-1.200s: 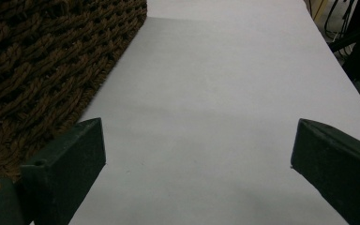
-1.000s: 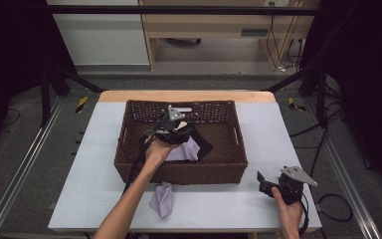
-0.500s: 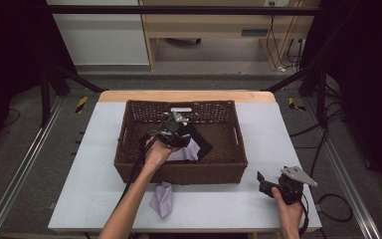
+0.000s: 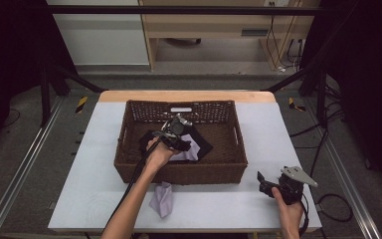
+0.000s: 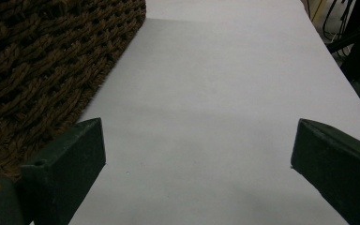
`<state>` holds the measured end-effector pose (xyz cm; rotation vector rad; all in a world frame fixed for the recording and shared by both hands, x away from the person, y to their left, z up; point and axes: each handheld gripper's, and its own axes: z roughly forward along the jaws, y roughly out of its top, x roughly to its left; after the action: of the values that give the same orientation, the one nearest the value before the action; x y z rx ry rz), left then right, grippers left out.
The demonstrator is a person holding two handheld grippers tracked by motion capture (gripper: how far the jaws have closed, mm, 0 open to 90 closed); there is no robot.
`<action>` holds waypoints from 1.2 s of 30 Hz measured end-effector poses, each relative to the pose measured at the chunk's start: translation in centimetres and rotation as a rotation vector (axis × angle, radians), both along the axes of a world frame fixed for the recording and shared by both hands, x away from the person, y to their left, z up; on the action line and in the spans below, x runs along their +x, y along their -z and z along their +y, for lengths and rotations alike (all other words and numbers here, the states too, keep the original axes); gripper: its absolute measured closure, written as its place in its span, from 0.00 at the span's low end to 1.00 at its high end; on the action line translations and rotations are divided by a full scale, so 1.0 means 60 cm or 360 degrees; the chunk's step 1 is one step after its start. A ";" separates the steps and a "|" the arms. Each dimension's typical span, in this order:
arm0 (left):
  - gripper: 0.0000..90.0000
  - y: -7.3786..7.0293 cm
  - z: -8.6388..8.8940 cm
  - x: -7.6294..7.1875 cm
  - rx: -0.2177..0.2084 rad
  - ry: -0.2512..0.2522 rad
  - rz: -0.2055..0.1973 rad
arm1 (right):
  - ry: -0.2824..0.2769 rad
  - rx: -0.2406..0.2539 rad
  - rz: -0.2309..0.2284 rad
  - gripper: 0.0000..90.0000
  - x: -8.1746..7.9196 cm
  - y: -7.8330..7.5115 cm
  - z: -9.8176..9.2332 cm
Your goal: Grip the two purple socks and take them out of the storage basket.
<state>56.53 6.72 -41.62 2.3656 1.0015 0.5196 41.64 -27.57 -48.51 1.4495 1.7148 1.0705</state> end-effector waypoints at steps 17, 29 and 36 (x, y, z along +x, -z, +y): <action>0.90 0.005 -0.008 0.003 0.0052 0.0002 0.0158 | 0.0003 0.0004 0.0000 0.04 0.000 0.000 -0.001; 0.95 -0.024 0.018 -0.015 -0.0226 -0.0001 -0.0071 | 0.0002 0.0010 -0.0008 0.04 -0.001 0.000 -0.002; 0.96 -0.041 0.038 -0.026 -0.0408 -0.0055 -0.0262 | 0.0000 0.0008 -0.0006 0.04 0.000 0.000 -0.001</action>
<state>54.96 8.98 -39.18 2.0486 0.9733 0.5536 41.63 -27.64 -48.52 1.4495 1.7108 1.0780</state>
